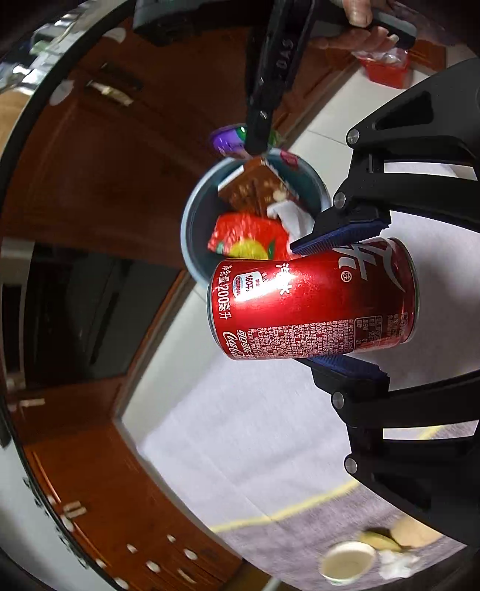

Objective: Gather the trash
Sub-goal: 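Carry can and lid over the teal bucket and open both tools to drop them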

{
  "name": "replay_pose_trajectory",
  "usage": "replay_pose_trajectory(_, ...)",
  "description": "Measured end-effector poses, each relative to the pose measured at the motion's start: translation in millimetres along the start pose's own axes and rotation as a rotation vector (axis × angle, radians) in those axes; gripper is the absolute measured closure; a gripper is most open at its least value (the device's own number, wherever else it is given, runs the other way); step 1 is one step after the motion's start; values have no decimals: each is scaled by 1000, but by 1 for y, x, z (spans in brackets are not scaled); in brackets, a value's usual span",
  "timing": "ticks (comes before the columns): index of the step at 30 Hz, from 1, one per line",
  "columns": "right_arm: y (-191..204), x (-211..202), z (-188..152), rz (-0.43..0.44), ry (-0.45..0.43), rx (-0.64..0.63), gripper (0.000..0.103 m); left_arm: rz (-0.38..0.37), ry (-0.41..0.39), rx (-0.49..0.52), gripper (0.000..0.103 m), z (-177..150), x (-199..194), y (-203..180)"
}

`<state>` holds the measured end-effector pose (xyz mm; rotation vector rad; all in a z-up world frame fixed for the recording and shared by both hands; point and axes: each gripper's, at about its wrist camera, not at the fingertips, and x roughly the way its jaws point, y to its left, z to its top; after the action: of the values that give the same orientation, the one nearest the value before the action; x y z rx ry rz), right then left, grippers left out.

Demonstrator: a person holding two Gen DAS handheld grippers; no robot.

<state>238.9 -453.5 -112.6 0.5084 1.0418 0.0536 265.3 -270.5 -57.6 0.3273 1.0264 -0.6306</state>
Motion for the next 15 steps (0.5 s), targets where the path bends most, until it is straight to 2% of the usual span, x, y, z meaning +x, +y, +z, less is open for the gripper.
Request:
replay_pose_trajectory(6,-20,19,11,-7,43,32,98,-36,15,52,51,20,23,-30)
replay_pose_trajectory(14,-38,36,29,-16,78,51,93,-61,49,62,51,27,52,-35)
replay_pose_trajectory(15,-39,37,30,-17,79,54,89,-62,54,64,51,27,56,-35)
